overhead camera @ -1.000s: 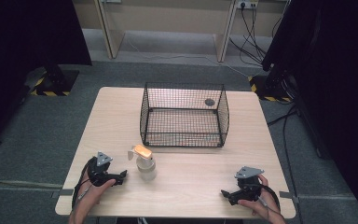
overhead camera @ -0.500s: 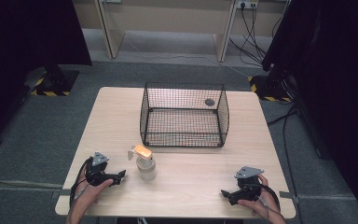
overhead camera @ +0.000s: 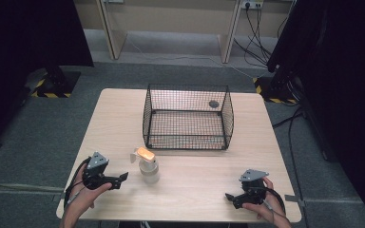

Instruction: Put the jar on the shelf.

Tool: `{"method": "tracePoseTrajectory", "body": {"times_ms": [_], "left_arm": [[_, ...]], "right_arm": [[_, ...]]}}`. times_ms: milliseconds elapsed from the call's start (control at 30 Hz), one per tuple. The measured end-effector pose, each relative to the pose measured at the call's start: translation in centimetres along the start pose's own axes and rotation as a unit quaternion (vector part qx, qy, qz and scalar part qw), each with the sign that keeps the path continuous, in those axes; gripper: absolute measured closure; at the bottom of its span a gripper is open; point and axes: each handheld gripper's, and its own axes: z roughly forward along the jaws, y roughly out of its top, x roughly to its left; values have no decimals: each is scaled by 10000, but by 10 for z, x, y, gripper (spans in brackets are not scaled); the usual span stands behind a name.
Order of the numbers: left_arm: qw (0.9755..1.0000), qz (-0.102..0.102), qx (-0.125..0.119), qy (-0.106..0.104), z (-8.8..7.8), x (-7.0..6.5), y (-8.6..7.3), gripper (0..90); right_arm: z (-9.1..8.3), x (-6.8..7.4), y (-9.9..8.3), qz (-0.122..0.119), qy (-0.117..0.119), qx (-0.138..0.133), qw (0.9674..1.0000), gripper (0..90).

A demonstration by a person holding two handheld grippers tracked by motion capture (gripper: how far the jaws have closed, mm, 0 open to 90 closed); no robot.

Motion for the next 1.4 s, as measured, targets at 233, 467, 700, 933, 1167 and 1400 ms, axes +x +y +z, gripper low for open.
{"method": "tracePoseTrajectory", "body": {"times_ms": [233, 467, 700, 933, 1167, 1400], "left_arm": [[9995, 272, -81, -142, -15, -12, 14, 36], [9979, 592, -77, -251, -21, -27, 27, 43], [9957, 747, -190, -509, -29, -37, 38, 44], [9918, 991, -158, -786, -32, -46, 55, 45], [9888, 1196, -59, -888, -34, -48, 69, 47], [9875, 1278, -18, -926, -37, -44, 83, 47]], "right_arm": [[0, 0, 0, -3, 2, 10, 10000, 2], [0, 0, 0, -4, 2, 3, 10000, 2], [0, 0, 0, -3, -2, -10, 10000, 2], [1, 0, 1, 8, -6, -19, 10000, 2], [1, 0, 0, 3, -5, -18, 10000, 2], [1, 0, 1, 8, -4, -16, 10000, 2]]}}
